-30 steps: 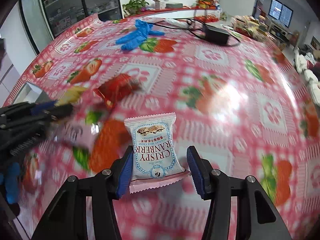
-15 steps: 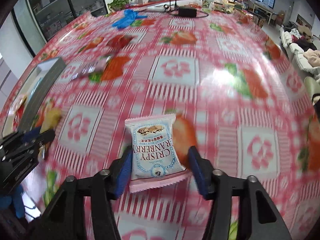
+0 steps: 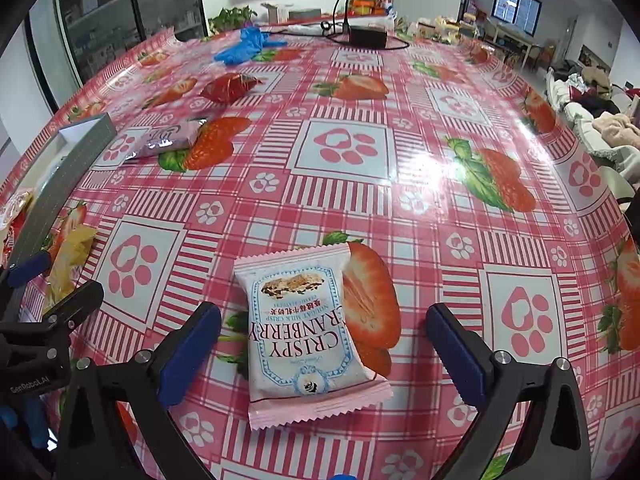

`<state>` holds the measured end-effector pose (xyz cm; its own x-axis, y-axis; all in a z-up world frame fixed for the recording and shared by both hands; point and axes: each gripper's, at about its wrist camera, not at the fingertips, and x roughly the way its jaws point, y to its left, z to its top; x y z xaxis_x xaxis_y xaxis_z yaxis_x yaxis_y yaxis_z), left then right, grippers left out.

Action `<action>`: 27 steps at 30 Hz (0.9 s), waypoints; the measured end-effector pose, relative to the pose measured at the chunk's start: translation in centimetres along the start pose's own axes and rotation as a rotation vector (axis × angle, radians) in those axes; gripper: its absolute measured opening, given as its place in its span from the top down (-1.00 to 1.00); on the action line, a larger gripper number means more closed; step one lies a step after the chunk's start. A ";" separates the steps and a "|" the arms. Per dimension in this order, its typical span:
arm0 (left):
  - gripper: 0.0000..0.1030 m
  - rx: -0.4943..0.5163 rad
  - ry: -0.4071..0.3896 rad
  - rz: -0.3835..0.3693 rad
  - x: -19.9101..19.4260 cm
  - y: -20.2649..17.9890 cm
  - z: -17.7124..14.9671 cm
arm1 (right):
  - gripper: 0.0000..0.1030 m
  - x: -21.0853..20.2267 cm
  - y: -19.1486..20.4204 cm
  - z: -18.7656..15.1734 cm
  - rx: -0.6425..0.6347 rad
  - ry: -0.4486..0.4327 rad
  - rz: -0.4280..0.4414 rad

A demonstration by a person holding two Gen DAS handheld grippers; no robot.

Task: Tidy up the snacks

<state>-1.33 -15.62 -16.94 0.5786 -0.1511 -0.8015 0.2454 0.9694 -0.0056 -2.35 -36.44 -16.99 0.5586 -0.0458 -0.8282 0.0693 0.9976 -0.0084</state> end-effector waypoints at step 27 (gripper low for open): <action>-1.00 0.003 -0.009 -0.001 -0.1 0.0 -0.2 | -1.00 -0.1 -0.1 -0.4 -0.017 -0.033 0.018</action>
<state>-1.51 -15.62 -16.96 0.5854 -0.1539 -0.7960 0.2481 0.9687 -0.0048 -2.72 -36.56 -17.09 0.5863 -0.0296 -0.8095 0.0455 0.9990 -0.0036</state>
